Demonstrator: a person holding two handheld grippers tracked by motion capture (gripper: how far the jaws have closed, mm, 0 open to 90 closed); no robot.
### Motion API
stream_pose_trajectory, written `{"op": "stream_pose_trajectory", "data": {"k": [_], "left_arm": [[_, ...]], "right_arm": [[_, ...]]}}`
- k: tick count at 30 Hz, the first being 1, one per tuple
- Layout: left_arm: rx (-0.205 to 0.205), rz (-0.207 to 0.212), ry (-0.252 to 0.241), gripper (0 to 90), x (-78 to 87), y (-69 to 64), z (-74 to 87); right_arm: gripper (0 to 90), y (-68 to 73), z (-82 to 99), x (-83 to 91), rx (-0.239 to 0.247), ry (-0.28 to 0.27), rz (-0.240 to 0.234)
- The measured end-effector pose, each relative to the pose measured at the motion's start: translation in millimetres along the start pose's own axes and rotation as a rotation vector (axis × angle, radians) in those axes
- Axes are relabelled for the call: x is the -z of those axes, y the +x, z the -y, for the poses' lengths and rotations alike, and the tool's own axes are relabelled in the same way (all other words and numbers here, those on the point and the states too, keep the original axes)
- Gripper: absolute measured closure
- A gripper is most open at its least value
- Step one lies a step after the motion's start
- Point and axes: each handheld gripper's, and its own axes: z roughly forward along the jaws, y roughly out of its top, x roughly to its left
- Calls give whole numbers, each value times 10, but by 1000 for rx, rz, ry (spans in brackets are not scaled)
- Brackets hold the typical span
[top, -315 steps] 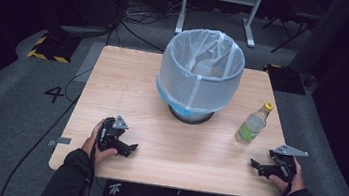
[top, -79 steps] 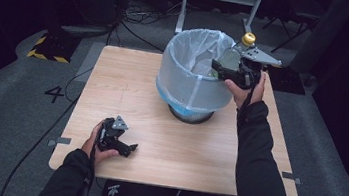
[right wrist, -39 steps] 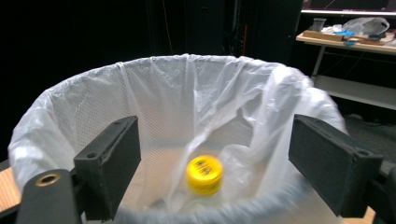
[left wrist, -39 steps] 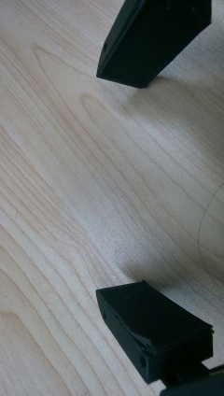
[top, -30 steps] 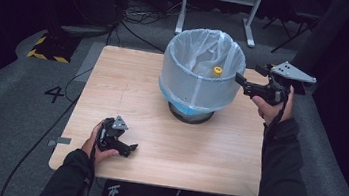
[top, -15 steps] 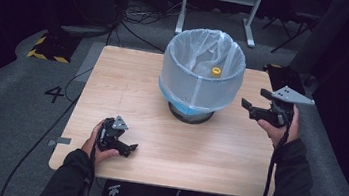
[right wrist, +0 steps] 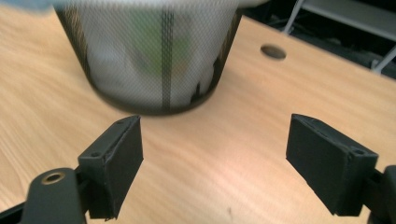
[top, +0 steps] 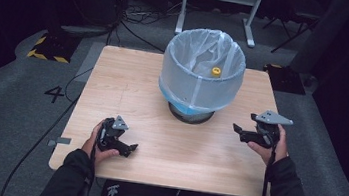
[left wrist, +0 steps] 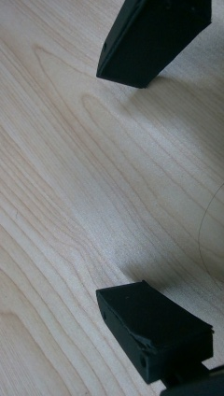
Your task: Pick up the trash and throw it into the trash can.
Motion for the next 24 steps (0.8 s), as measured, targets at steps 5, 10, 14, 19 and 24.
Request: {"op": "stream_pose_trajectory", "data": {"k": [5,10,14,19,24], "left_arm": [[0,0,0,4,0,0,0],[-2,-3,0,4,1,1,0],[0,0,0,4,0,0,0],[-1,-2,0,5,1,0,0],[-3,-4,-1,5,2,0,1]], "right_arm": [[190,45,190,-75,13,55,3],[189,31,413,-121,3,114,0],[191,1,564,-119,-29,141,-5],[192,-23,682,-87,-39,158,11],[185,-101,887,-4,-97,169,2]]}}
